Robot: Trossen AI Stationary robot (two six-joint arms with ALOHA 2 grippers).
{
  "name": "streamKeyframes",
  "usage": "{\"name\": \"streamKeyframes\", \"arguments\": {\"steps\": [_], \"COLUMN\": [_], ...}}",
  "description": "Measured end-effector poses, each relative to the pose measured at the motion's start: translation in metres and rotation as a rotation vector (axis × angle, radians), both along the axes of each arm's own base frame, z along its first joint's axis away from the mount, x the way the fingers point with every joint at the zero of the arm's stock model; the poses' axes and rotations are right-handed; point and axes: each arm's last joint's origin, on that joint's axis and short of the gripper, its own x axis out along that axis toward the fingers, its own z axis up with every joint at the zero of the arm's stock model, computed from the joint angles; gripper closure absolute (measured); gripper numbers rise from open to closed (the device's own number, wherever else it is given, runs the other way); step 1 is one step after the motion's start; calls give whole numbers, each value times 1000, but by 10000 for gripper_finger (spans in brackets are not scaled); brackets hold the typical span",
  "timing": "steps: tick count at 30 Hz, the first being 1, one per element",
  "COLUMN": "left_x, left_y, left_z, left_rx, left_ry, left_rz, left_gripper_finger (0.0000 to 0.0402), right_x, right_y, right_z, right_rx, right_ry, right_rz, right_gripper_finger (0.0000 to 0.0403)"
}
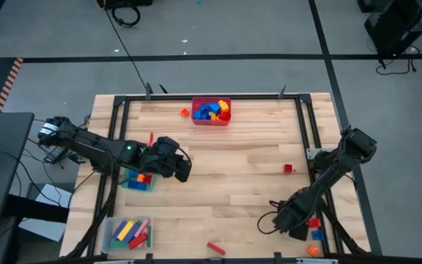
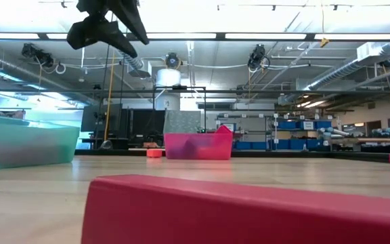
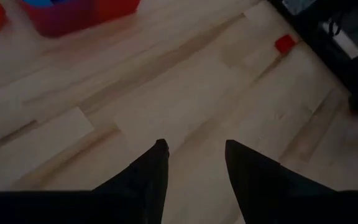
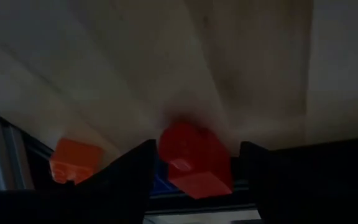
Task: Sort blocks by size
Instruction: Put the red 1 studded building block into the red bin
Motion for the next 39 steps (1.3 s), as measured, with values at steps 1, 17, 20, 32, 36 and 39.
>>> {"name": "streamKeyframes", "arguments": {"steps": [1,17,20,32,36,39], "left_x": [1,6,6,6,6,6], "left_y": [-1,-3,-3,-3,-3,-3], "left_z": [-2,-9,-9,-9,-9,-9], "left_rx": [-7,-20,-20,-20,-20,-20], "left_ry": [8,38,38,37,37,37], "left_rz": [-8,-24,-24,-23,-23,-23], "left_gripper_finger": [234,234,234,234,234,234], "right_x": [-1,-19,-22,-34,-38,-39], "right_y": [1,17,18,26,30,32], "right_z": [0,0,-1,-2,-12,-21], "right_rx": [4,-4,-17,-5,-20,-32], "right_ry": [-3,-18,-37,-92,-71,-41], "right_rz": [14,85,106,261,314,340], "right_gripper_finger": [154,94,95,122,133,146]}}
